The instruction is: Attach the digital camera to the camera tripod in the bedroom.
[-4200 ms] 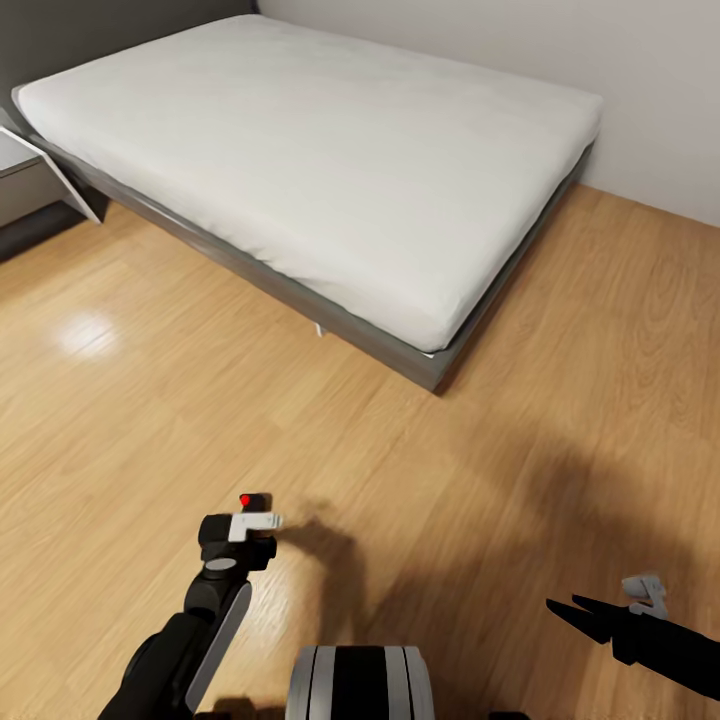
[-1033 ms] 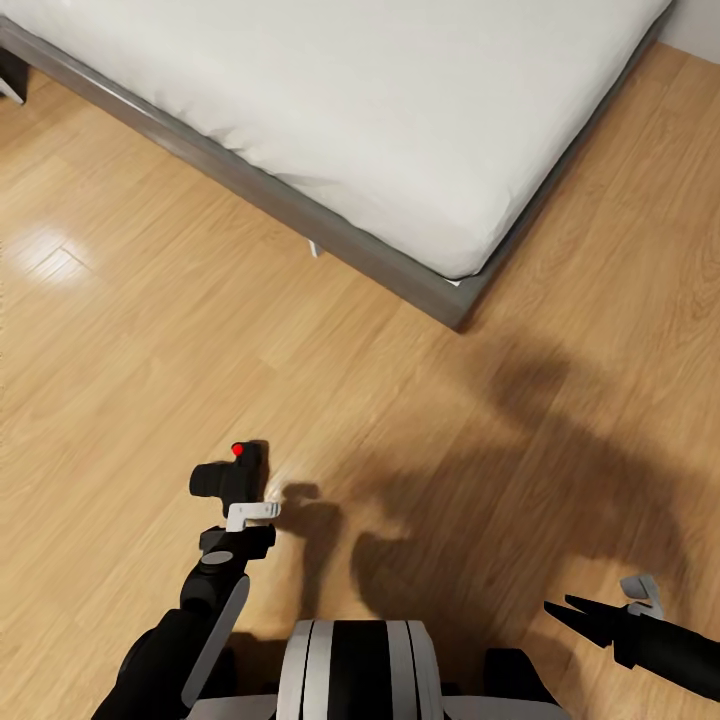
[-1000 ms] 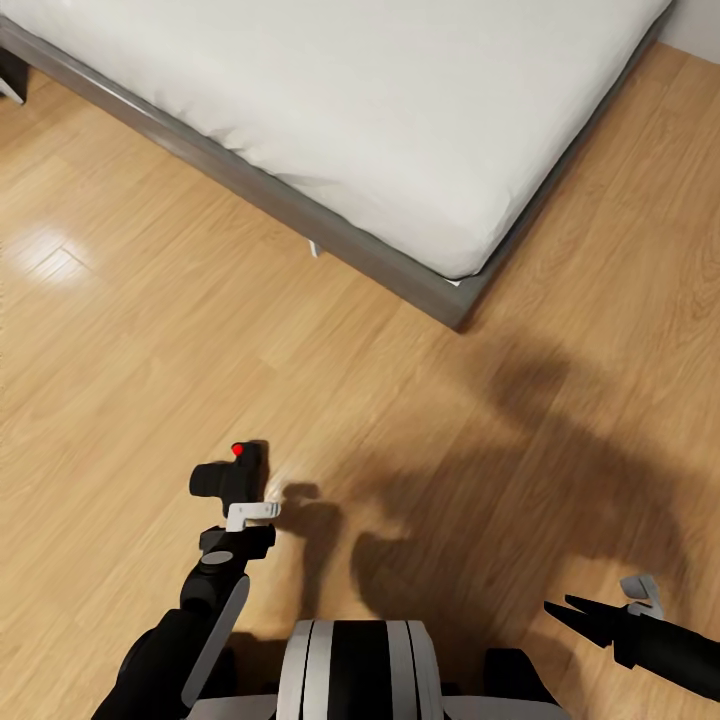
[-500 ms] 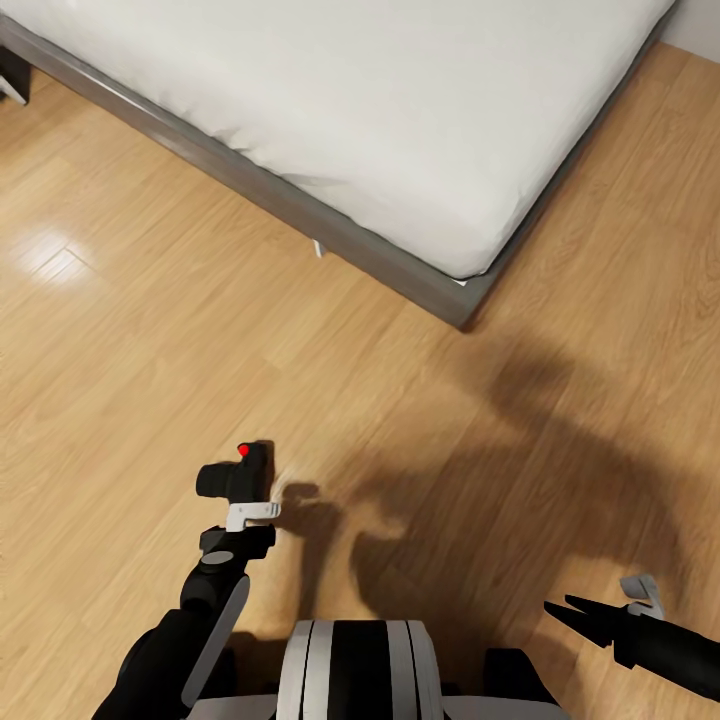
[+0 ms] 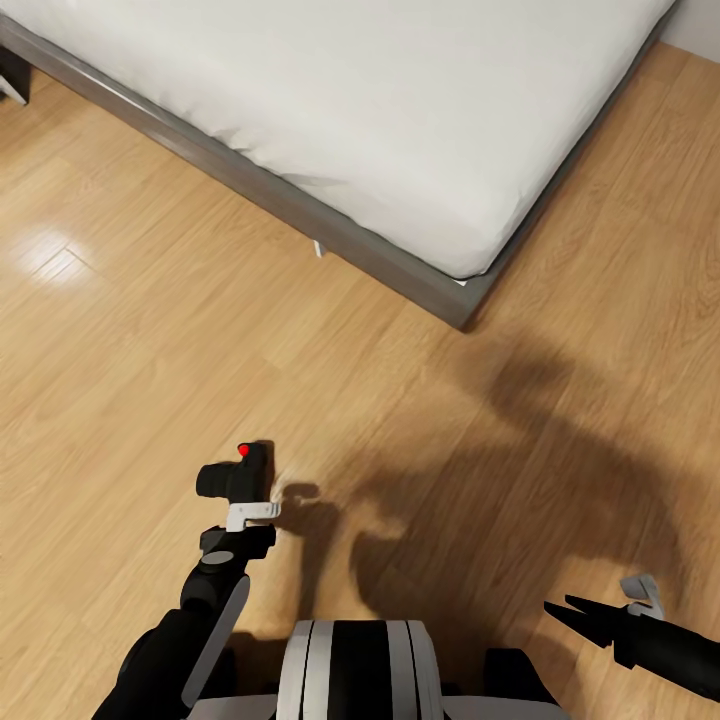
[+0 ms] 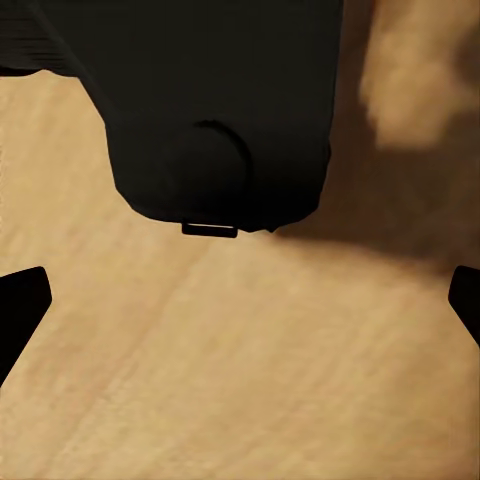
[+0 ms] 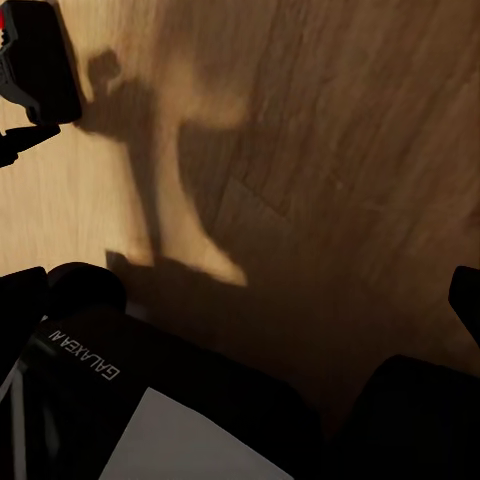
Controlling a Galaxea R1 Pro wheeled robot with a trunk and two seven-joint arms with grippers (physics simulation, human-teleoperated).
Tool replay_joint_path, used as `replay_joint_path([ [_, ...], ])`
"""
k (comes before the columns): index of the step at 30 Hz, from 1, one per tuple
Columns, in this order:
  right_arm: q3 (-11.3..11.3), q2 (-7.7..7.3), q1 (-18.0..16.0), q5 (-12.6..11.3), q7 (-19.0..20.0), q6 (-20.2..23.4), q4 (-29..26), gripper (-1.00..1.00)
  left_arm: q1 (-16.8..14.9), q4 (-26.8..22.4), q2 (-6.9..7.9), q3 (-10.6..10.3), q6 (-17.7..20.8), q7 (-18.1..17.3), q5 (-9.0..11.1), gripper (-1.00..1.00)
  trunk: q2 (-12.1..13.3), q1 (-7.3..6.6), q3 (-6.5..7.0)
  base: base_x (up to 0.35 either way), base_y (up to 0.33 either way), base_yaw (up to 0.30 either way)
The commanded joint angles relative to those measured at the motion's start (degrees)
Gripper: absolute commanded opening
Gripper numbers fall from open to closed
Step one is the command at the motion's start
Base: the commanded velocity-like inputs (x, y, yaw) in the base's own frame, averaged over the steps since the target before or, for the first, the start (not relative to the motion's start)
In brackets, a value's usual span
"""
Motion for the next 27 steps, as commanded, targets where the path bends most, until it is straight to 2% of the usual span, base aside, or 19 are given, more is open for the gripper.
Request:
replay_joint_path([
  [1, -0.05, 0.00, -0.03, 0.06, 0.25, 0.54, -0.01, 1.00, -0.03, -0.06, 0.01, -0.10, 0.13, 0.54, 0.59, 1.00, -0.01, -0.01, -0.03, 0.000, 0.000, 0.000],
  [27, -0.14, 0.00, -0.03, 0.08, 0.25, 0.51, 0.01, 1.00, -0.02, -0.06, -0.01, -0.12, 0.13, 0.58, 0.58, 1.00, -0.01, -0.01, -0.03, 0.000, 0.004, 0.000],
])
